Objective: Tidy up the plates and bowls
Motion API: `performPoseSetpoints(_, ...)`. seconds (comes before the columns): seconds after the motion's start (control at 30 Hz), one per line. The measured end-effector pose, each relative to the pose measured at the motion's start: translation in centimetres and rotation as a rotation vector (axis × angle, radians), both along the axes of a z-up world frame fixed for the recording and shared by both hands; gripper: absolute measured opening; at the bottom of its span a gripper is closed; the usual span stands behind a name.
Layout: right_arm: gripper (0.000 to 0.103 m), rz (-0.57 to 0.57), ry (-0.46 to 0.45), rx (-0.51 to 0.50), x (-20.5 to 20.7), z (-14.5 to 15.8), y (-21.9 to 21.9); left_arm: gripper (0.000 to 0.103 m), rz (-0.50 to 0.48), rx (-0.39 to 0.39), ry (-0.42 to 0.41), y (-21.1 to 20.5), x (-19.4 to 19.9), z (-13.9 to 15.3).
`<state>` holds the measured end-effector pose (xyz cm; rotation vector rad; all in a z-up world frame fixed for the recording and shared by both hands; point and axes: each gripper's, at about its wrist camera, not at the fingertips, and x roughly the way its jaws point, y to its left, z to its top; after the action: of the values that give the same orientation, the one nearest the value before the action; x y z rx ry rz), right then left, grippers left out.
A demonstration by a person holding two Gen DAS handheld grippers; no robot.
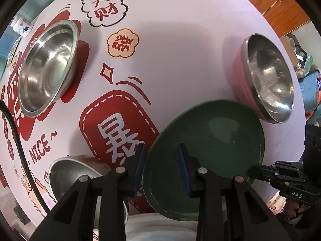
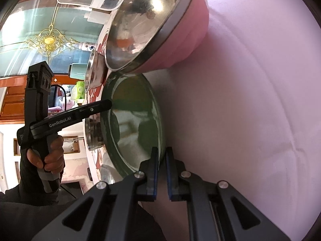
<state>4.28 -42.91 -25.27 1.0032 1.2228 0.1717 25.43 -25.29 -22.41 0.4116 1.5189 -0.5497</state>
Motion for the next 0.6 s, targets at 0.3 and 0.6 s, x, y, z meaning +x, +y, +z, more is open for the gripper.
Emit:
performPoseSetpoints(0.3,0.007,0.018,-0.004,-0.003,-0.3,0.5,0.4,0.03,0.021,-0.009,-0.026,1.3,-1.4,2.0)
performPoseSetpoints(0.6,0.007,0.048,-0.014,-0.002,-0.7,1.4,1.1,0.031,0.05,-0.021,-0.054,2.5,-3.5,3.5)
